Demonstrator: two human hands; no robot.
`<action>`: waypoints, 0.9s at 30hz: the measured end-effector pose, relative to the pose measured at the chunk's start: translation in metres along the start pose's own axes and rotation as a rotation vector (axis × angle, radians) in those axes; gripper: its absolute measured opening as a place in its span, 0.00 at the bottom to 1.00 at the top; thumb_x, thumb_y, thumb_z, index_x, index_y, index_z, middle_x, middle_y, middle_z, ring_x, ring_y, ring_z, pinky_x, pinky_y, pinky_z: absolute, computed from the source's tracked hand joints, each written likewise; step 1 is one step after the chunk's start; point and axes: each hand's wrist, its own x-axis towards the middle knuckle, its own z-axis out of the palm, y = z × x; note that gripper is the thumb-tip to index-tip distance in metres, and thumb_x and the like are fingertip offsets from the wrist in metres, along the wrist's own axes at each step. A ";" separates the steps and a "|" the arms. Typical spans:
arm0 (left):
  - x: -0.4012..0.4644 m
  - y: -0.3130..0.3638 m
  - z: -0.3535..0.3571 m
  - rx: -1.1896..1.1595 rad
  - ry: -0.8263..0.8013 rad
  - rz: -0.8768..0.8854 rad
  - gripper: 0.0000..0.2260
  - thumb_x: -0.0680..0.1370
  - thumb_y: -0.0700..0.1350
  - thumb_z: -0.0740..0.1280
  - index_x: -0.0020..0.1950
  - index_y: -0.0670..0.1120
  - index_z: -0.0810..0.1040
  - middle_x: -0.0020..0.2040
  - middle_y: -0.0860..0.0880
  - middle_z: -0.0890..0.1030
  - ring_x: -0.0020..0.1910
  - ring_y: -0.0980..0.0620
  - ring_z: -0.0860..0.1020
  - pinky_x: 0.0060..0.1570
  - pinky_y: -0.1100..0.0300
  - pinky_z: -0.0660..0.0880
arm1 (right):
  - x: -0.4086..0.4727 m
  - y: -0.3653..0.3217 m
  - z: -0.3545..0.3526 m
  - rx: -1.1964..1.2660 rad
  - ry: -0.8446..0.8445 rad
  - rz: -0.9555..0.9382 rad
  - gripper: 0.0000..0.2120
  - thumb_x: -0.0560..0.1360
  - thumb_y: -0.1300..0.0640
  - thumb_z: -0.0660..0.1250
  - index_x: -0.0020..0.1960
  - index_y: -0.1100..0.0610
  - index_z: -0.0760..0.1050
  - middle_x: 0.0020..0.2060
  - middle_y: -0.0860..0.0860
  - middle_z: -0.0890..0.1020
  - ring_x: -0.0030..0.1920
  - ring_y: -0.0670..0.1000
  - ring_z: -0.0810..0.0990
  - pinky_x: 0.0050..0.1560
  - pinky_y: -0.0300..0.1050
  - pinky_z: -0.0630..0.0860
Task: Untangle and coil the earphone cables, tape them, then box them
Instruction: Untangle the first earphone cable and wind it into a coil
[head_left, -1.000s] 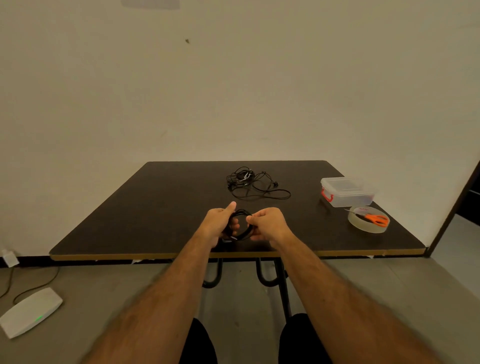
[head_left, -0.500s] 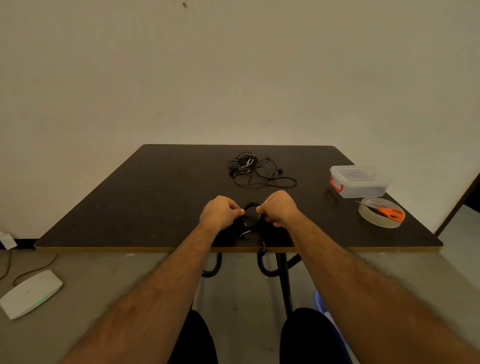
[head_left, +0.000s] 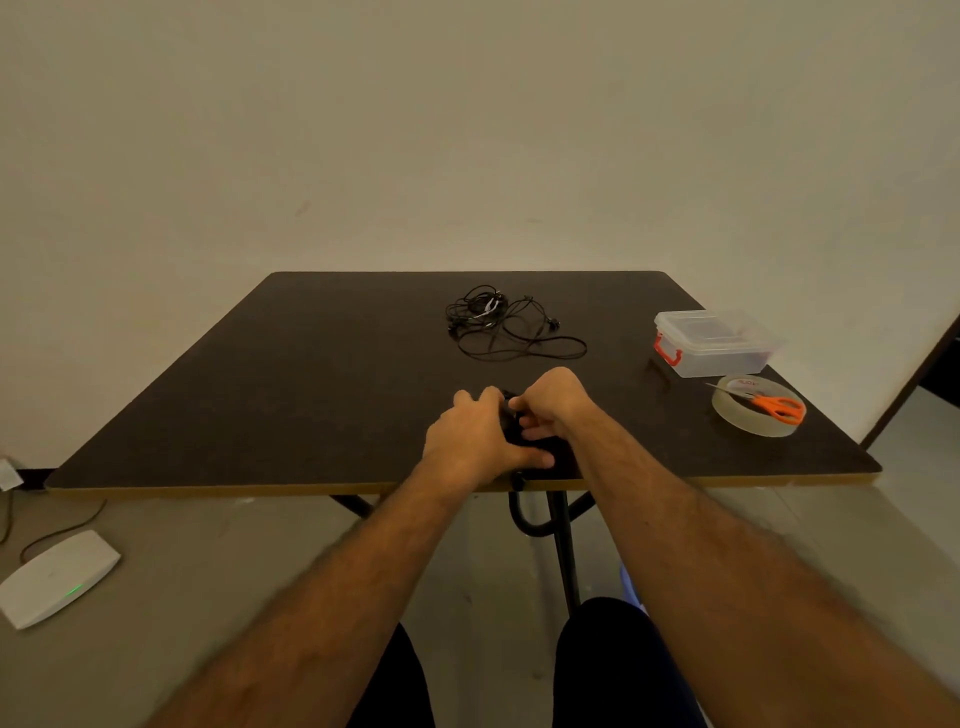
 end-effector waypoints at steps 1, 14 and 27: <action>-0.002 0.004 0.002 0.037 -0.026 0.011 0.40 0.63 0.68 0.75 0.68 0.53 0.67 0.61 0.47 0.69 0.56 0.47 0.75 0.46 0.54 0.75 | 0.000 0.001 0.000 0.004 -0.006 0.000 0.03 0.76 0.64 0.70 0.46 0.65 0.80 0.41 0.57 0.84 0.40 0.53 0.84 0.44 0.53 0.84; 0.009 -0.014 -0.015 0.129 -0.070 0.193 0.17 0.75 0.49 0.71 0.63 0.54 0.76 0.59 0.52 0.77 0.54 0.52 0.77 0.54 0.51 0.78 | -0.005 0.000 -0.007 -0.072 -0.014 0.000 0.06 0.77 0.61 0.70 0.42 0.61 0.77 0.39 0.55 0.81 0.37 0.49 0.81 0.42 0.45 0.84; 0.015 -0.027 -0.022 0.038 0.044 0.071 0.14 0.74 0.53 0.74 0.56 0.52 0.77 0.49 0.53 0.80 0.49 0.54 0.78 0.52 0.53 0.79 | -0.003 -0.002 -0.013 -0.227 0.016 0.007 0.08 0.77 0.57 0.70 0.42 0.59 0.74 0.37 0.53 0.81 0.35 0.48 0.81 0.46 0.44 0.83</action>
